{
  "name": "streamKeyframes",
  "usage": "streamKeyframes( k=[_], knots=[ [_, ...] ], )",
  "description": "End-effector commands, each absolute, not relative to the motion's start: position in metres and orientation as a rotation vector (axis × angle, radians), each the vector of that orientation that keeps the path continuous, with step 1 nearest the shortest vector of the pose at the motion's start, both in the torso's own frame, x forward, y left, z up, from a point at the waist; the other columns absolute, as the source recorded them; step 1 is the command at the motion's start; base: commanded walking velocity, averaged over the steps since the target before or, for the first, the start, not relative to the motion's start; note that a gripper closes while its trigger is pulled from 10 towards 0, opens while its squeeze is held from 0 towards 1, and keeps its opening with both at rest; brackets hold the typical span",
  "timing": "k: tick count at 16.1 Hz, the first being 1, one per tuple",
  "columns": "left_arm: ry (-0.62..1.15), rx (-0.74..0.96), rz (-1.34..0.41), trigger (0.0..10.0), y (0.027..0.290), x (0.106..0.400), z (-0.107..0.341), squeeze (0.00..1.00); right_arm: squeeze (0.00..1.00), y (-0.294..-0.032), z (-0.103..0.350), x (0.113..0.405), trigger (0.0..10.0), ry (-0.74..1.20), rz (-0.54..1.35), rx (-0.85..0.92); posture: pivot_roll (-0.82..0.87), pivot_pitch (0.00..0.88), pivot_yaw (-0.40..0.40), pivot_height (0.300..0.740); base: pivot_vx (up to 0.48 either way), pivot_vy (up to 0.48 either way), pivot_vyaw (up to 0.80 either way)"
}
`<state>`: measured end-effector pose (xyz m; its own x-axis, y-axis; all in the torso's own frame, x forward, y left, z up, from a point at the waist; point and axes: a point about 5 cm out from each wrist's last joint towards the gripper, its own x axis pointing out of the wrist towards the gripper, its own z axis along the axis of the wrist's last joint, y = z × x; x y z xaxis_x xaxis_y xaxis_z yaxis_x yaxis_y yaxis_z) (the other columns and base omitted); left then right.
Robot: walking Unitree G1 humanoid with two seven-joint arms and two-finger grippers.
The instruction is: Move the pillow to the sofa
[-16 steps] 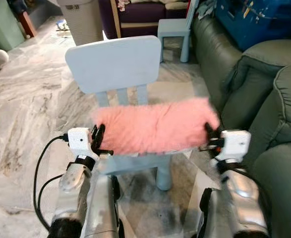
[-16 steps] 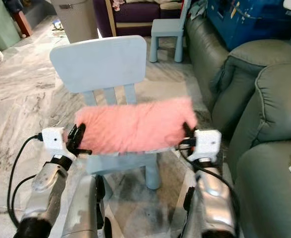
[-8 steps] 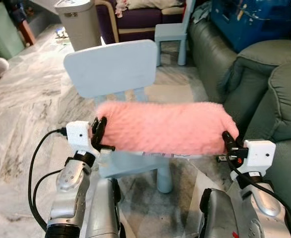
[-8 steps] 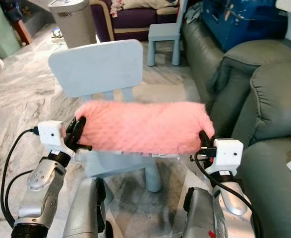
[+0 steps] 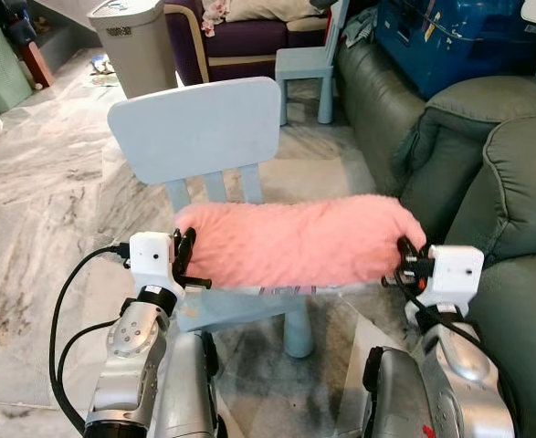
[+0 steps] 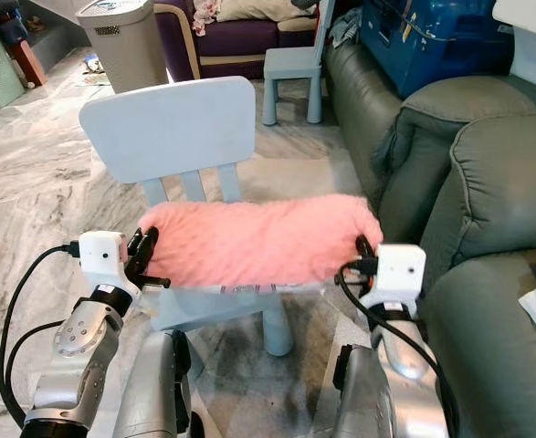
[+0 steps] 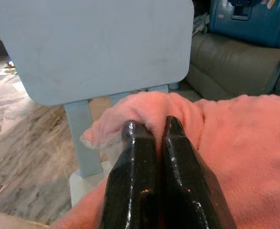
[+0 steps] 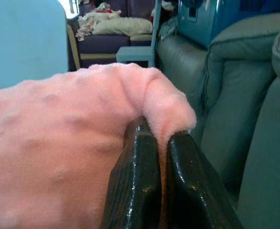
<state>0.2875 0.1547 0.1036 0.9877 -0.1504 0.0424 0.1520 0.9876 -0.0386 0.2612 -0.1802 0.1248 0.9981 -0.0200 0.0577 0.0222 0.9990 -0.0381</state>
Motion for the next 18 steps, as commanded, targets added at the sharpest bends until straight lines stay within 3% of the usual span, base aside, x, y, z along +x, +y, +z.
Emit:
streamKeyframes(
  k=[1,8,18],
  knots=[
    [-0.048,-0.028,-0.131,10.0,0.1585,0.2890,0.1070,0.00,0.00,-0.1759,0.1350,0.2663,10.0,-0.089,-0.006,-0.054,-0.18,0.000,0.055,0.489,0.000,0.000,0.00],
    [-0.060,-0.045,-0.126,10.0,0.1520,0.2862,0.1081,0.00,0.00,-0.1821,0.1382,0.2691,10.0,-0.078,0.014,-0.056,-0.16,0.000,0.020,0.489,0.000,0.000,0.00],
    [-0.055,-0.044,-0.134,10.0,0.1522,0.2875,0.1099,0.00,0.00,-0.1813,0.1362,0.2674,10.0,-0.063,0.011,-0.030,-0.17,0.000,0.034,0.489,0.000,0.000,0.00]
  ],
)
